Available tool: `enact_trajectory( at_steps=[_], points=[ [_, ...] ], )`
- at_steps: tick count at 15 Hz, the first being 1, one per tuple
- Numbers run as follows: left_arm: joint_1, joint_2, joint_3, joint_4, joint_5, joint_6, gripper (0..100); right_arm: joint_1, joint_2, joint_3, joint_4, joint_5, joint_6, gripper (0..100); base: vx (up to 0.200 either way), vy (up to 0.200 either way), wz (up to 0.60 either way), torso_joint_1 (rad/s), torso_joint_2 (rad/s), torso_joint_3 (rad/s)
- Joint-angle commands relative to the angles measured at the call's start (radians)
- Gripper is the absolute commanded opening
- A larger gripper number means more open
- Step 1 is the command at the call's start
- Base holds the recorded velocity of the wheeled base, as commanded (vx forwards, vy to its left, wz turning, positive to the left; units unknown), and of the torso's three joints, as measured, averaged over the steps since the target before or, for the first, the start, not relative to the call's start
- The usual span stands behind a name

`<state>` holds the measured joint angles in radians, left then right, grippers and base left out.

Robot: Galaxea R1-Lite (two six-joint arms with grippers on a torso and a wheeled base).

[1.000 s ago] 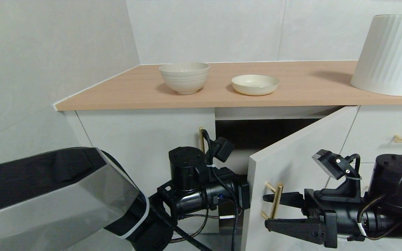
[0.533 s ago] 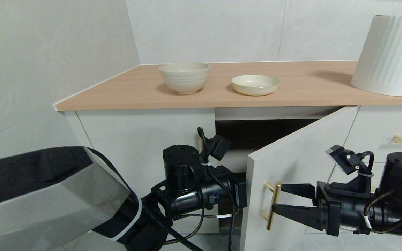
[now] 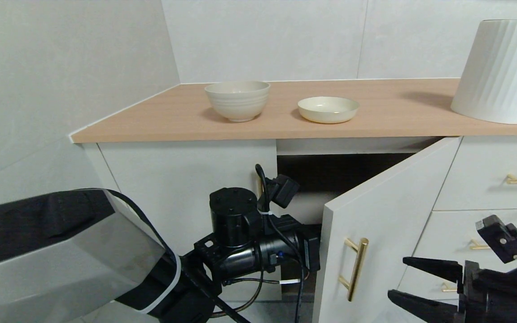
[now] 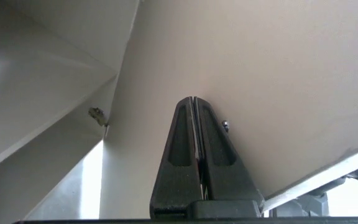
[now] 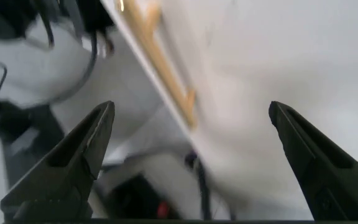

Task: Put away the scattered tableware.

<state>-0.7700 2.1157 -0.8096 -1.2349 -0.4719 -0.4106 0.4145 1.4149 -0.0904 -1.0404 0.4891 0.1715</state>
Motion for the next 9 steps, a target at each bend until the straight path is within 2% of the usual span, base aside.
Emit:
enact_trajectory(
  at_steps=[1,4,7,9],
  points=[
    [-0.003,-0.002,0.003,0.000,0.001,0.000,0,0.003,-0.131,-0.008,0.062,-0.001,-0.003,100,0.000,0.000,0.00,0.000,0.00,0.000],
    [-0.005,0.003,-0.011,0.009,-0.001,0.000,0,0.003,-0.136,-0.011,0.066,0.000,-0.003,100,-0.200,0.000,0.00,0.002,0.00,0.006],
    [-0.005,0.033,-0.085,0.061,-0.001,0.000,0,0.006,-0.132,-0.011,0.066,0.000,-0.004,100,-0.200,0.000,0.00,0.004,0.00,0.001],
    [-0.005,0.079,-0.209,0.163,-0.001,0.000,0,0.006,-0.125,-0.011,0.066,0.000,-0.004,100,0.000,0.000,0.00,0.000,0.00,0.000]
  ],
)
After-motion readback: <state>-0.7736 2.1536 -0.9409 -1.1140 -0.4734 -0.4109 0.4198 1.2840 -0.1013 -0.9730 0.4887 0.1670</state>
